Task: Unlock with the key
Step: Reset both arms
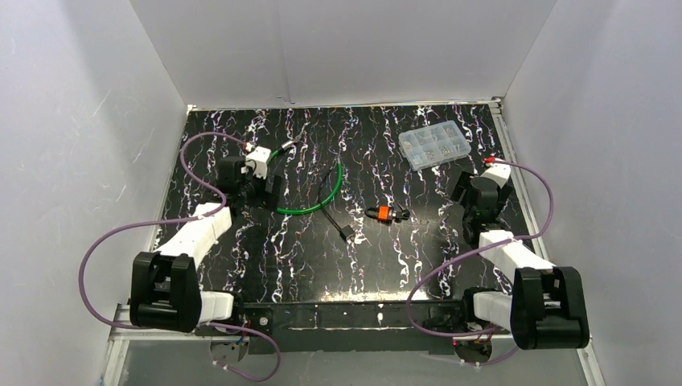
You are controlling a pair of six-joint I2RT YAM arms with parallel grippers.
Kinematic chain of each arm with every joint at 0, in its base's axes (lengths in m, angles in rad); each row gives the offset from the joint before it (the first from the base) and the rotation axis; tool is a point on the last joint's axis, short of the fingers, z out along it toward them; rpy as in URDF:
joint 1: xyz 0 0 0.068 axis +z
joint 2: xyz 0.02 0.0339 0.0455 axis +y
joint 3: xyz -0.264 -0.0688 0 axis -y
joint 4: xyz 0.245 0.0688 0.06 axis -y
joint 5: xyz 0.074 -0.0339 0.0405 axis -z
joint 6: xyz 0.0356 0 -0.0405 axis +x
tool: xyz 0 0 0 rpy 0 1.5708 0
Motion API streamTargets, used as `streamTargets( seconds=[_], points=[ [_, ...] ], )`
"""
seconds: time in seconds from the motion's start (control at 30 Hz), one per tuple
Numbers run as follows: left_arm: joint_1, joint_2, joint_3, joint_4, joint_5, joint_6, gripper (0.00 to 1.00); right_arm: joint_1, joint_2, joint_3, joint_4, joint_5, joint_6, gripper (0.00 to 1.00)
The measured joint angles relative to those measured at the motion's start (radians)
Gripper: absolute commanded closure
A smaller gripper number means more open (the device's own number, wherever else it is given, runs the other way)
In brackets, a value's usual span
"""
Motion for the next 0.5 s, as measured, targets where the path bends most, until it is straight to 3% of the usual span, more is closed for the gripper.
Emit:
streamTargets(
  seconds=[0.3, 0.5],
  points=[
    [0.071, 0.03, -0.201, 0.357, 0.018, -0.086, 0.02, -0.005, 0.084, -0.084, 0.247, -0.025, -0.052, 0.11],
    [0.101, 0.114, -0.233, 0.556, 0.015, -0.109, 0.02, -0.007, 0.121, -0.084, 0.348, -0.029, -0.054, 0.12]
  ],
)
